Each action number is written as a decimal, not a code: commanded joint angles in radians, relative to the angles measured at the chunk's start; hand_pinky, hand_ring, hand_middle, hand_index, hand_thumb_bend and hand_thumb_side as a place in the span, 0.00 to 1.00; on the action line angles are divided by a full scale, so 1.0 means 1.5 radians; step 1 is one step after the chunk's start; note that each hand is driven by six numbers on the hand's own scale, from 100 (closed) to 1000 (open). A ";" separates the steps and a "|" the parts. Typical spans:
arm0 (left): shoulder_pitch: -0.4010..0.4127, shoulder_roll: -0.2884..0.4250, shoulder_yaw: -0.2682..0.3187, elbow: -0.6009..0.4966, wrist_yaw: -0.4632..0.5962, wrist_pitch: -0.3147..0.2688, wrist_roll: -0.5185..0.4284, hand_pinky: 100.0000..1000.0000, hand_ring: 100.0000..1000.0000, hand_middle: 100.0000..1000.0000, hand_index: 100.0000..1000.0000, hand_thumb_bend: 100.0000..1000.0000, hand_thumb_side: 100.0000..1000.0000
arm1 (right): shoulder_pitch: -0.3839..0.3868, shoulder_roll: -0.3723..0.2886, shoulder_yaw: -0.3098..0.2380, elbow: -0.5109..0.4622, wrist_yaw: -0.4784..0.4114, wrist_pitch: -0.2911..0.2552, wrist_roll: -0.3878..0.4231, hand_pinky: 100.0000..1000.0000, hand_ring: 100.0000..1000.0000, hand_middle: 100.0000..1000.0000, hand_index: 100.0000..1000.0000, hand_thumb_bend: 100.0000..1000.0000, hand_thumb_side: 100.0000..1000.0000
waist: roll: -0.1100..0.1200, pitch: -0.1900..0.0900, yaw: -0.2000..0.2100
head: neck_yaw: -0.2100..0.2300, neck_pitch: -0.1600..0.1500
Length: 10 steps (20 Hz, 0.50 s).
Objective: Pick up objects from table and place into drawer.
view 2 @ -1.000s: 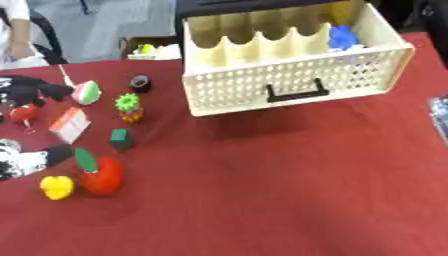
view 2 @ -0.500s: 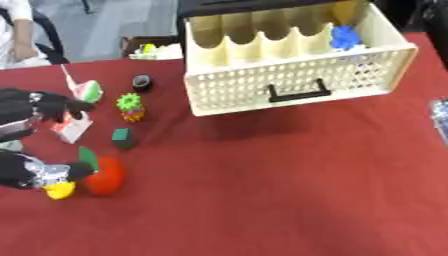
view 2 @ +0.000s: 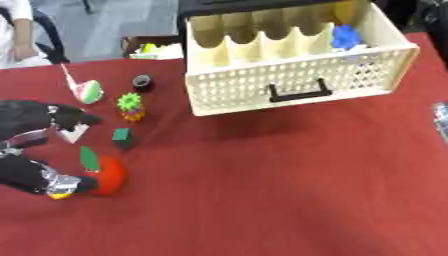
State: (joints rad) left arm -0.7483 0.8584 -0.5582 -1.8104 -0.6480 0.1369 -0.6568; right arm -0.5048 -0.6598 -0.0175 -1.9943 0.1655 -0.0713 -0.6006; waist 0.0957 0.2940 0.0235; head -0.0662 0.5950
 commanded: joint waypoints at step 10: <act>-0.015 -0.016 -0.016 0.069 0.003 -0.011 -0.002 0.62 0.71 0.78 1.00 0.58 0.90 | -0.007 -0.003 -0.005 -0.004 -0.002 0.004 -0.003 0.39 0.41 0.34 0.75 0.00 0.38 | -0.002 -0.007 -0.005 | 0.008 -0.009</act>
State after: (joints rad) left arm -0.7549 0.8199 -0.5887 -1.7111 -0.6432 0.1219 -0.6651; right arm -0.5037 -0.6511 -0.0177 -1.9943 0.1655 -0.0662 -0.6038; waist 0.0959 0.3000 0.0154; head -0.0571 0.5884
